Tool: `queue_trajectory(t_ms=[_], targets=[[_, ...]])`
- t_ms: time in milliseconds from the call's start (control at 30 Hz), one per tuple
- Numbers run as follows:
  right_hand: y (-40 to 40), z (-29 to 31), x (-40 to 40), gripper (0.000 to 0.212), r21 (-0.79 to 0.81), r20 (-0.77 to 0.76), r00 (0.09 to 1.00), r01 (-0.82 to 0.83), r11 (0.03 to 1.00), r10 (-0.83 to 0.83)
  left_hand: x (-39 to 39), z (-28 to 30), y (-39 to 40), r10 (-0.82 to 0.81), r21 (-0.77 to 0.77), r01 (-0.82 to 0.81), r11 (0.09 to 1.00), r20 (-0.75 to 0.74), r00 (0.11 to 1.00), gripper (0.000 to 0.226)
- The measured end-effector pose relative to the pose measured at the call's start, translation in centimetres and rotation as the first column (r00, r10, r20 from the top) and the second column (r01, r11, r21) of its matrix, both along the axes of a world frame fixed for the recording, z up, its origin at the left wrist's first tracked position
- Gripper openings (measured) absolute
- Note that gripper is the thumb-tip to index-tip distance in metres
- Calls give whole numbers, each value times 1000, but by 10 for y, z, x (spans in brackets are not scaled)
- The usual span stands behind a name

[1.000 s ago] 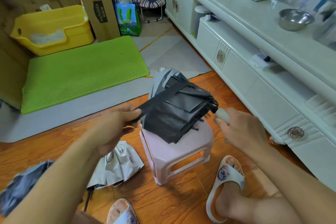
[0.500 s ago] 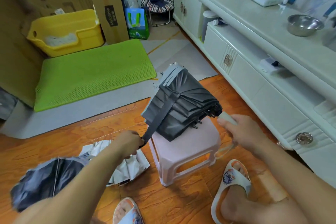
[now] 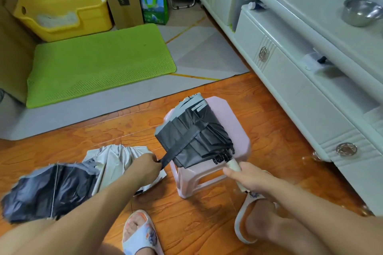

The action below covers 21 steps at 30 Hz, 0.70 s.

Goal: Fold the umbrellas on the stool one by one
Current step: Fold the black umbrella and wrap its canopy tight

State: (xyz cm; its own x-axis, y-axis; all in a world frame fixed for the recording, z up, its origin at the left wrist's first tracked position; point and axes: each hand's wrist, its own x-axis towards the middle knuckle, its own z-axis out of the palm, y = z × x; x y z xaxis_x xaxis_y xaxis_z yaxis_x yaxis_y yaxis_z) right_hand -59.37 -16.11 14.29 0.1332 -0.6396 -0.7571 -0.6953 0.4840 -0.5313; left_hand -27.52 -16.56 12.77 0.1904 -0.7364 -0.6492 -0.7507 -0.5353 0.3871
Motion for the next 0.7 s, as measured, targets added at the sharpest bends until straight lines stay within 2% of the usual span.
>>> queue_trajectory(t_ms=[33,67,100,133,200,233,300,400,467,633,700], targets=[[-4,3,1,62,-81,-172,984,-56,995,42,1,0,1,11,-3,-11,1000,-13,1000,23],[-7,10,5,63,-208,-278,961,-70,976,10,4,-2,1,11,0,-11,1000,-34,999,23],[-9,22,11,55,-377,-320,946,-79,923,-50,7,-3,0,16,-1,-16,1000,-55,998,23],[-13,32,19,43,-549,-330,941,-122,827,-80,10,-3,0,11,0,-11,1000,-57,998,23],[-33,43,41,31,-712,-346,938,-249,656,-20,13,0,-1,-1,2,1,1000,-77,997,24],[-46,44,55,31,-722,-321,947,-249,645,6,15,2,-1,6,2,-6,1000,-92,996,24],[-75,37,79,35,-663,-270,963,-180,727,-7,19,4,-1,8,-1,-9,1000,-104,995,24],[-100,17,97,39,-531,-358,933,-174,830,-33,24,5,0,27,-24,-30,999,-120,992,25],[-104,11,98,43,-480,-345,934,-91,873,-93,26,7,0,37,-47,-44,998,-140,989,22],[-60,29,78,80,-566,-284,951,-63,822,-122,38,6,0,45,-51,-54,997,-157,987,22],[-16,24,63,88,-524,-316,942,-74,848,-112,41,7,0,44,-46,-52,998,-163,986,21]])
